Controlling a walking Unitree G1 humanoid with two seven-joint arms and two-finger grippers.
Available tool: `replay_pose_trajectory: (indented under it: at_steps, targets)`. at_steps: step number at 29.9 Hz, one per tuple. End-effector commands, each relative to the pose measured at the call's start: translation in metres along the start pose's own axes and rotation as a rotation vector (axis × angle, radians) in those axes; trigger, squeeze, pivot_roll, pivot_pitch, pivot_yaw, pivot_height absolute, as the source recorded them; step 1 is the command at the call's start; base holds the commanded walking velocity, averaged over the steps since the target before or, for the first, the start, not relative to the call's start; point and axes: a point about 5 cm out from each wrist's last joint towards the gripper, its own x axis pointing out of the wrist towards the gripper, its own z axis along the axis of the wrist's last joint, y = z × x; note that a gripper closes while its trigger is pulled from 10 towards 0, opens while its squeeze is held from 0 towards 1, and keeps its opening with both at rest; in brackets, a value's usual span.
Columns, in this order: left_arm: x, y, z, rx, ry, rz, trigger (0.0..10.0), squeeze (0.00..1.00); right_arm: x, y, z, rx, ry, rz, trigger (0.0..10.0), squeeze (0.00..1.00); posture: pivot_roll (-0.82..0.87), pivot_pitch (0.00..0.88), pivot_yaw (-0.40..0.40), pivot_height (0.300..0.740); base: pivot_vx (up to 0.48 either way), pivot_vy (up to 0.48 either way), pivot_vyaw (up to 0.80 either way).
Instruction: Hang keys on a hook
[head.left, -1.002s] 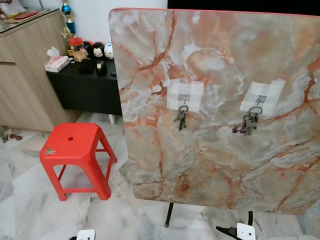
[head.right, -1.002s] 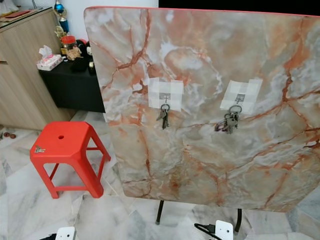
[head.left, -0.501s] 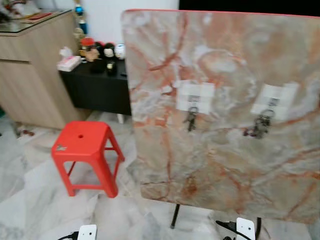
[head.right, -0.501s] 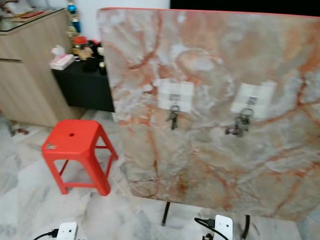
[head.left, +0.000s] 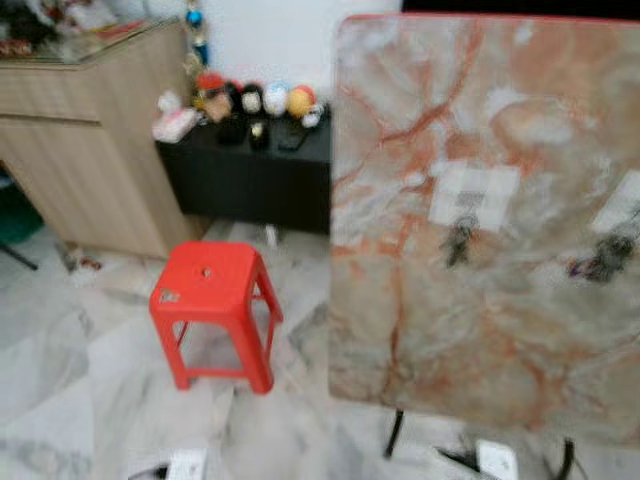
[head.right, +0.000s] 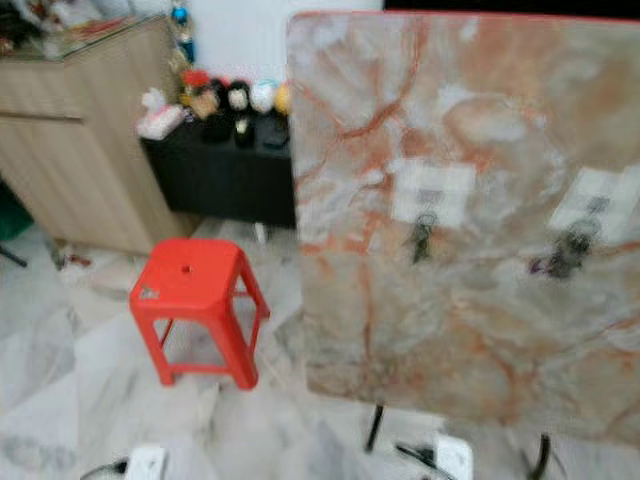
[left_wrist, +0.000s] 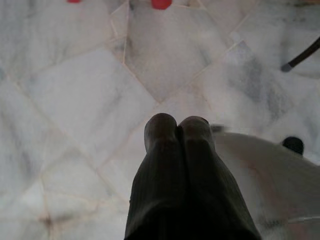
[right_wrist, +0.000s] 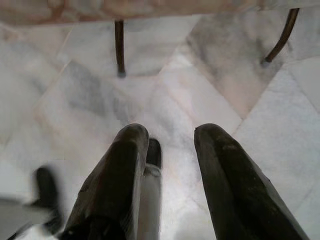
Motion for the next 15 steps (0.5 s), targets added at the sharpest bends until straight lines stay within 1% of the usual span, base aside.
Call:
replay_pose_trajectory:
  at_steps: [1,10,15]
  targets:
    - [-0.0022,0.0074,-0.0052,0.008,0.018,0.026,10.0,0.00,0.0003,0.0126,0.0019,0.003,-0.005,0.033,10.0,0.00,0.16,0.000,-0.014,0.740,0.000,0.480,0.00]
    - [-0.0017,0.0058,-0.0039,0.014,0.012,0.025,10.0,0.00,-0.0001,0.0167,0.0001,-0.009,-0.001,0.055,10.0,0.00,0.16,0.000,-0.008,0.740,0.000,0.480,0.00]
    - [0.0000,0.0049,0.0024,0.014,-0.009,0.021,10.0,0.00,0.0002,0.0172,0.0022,-0.007,-0.004,0.055,10.0,0.00,0.16,0.000,-0.012,0.740,0.000,0.480,0.00]
